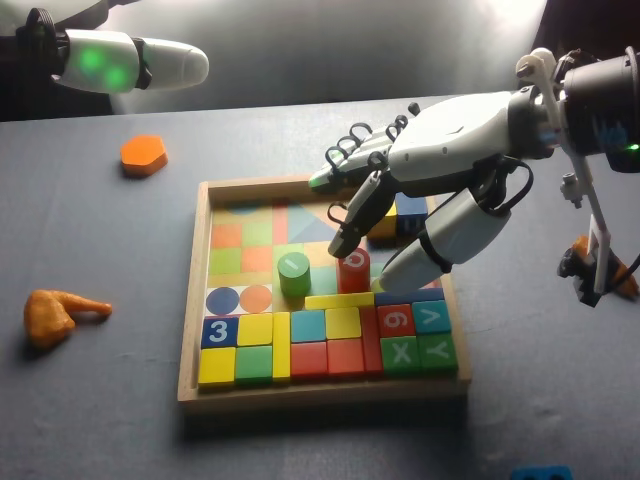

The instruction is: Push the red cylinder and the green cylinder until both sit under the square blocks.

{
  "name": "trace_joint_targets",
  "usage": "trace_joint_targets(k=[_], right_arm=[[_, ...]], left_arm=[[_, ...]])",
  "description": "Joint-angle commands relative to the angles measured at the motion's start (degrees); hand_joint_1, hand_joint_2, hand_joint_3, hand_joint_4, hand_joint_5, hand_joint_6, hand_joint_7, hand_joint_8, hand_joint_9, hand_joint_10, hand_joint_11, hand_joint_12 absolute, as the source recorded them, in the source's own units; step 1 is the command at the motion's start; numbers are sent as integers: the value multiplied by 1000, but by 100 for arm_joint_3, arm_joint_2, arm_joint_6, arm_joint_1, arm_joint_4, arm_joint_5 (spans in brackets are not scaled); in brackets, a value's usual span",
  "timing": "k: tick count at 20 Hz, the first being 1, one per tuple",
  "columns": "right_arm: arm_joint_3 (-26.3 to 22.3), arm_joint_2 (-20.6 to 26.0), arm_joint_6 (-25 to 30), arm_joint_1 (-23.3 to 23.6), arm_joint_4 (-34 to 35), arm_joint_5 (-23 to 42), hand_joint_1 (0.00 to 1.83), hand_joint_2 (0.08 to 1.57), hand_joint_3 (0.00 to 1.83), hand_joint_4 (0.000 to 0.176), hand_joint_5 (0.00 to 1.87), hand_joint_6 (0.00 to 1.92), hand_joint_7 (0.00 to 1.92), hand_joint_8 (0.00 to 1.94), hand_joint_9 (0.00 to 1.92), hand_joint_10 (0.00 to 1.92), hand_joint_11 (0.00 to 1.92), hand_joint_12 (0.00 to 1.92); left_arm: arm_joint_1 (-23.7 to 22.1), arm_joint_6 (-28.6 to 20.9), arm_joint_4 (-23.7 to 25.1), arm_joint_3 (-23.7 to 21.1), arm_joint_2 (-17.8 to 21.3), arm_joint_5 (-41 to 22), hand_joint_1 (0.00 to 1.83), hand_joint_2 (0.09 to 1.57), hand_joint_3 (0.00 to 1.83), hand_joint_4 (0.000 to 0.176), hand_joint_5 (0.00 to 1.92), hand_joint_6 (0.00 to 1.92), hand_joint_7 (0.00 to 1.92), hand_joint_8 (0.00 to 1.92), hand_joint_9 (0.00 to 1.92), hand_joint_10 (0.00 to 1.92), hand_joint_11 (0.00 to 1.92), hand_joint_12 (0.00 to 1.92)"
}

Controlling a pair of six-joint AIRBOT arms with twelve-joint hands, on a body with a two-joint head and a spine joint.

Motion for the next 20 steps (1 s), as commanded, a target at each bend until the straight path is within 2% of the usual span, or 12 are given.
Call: trace_joint_targets(k=[1,3,5,7,10,11,12,14,15,16,19,20], right_arm=[[16,7,26,45,278,-8,314,1095,3,176,572,0,0,0,0,0,0,0],[65,-26,27,20,267,-32,329,1100,4,176,569,0,0,0,0,0,0,0],[99,-50,52,5,223,-53,332,1097,2,176,577,3,0,0,0,0,0,0],[107,-52,65,-5,186,-82,372,1102,2,167,585,5,0,0,0,0,0,0],[122,-50,84,-37,170,-87,346,1105,3,170,579,1,0,0,0,0,0,0],[133,-49,105,-54,161,-88,342,1106,3,168,578,1,0,0,0,0,0,0],[141,-49,128,-64,142,-92,324,1108,4,171,576,0,0,0,0,0,0,0],[152,-50,144,-78,123,-113,311,1109,3,175,577,1,0,0,0,0,0,0],[158,-50,150,-81,118,-131,311,1109,3,175,577,1,0,0,0,0,0,0],[162,-50,151,-82,117,-138,316,1112,4,172,575,0,0,0,0,0,0,0],[179,-50,157,-88,114,-152,358,1117,4,157,585,3,0,0,0,0,0,0],[180,-50,159,-90,113,-154,351,1116,3,167,581,1,0,0,0,0,0,0]], left_arm=[[-102,-16,-62,9,-9,-601,0,1036,6,84,80,3,0,0,0,0,1,0],[-105,-16,-62,9,-9,-601,0,1036,5,94,86,5,0,0,0,0,0,0],[-113,-16,-61,10,-9,-601,0,1024,0,92,81,2,1,0,0,0,0,0],[-121,-16,-53,10,-9,-601,0,1026,0,79,84,4,1,0,0,0,10,4],[-121,-16,-51,10,-8,-596,0,1047,8,61,73,0,0,0,0,0,11,6],[-119,-16,-50,9,-8,-594,0,1039,4,75,79,3,0,0,0,0,10,6],[-118,-16,-49,7,-8,-593,0,1035,2,79,81,4,0,0,0,0,2,3],[-118,-16,-48,7,-8,-593,0,1038,3,59,77,1,0,0,0,0,17,8],[-118,-16,-47,7,-8,-590,0,1038,3,59,77,1,0,0,0,0,17,8],[-119,-16,-46,7,-8,-589,0,1027,0,74,80,2,0,0,0,0,8,4],[-119,-16,-45,7,-8,-587,0,1014,0,84,75,4,0,0,0,0,0,1],[-119,-16,-44,7,-8,-585,0,1020,0,81,73,3,0,0,0,0,0,0]])
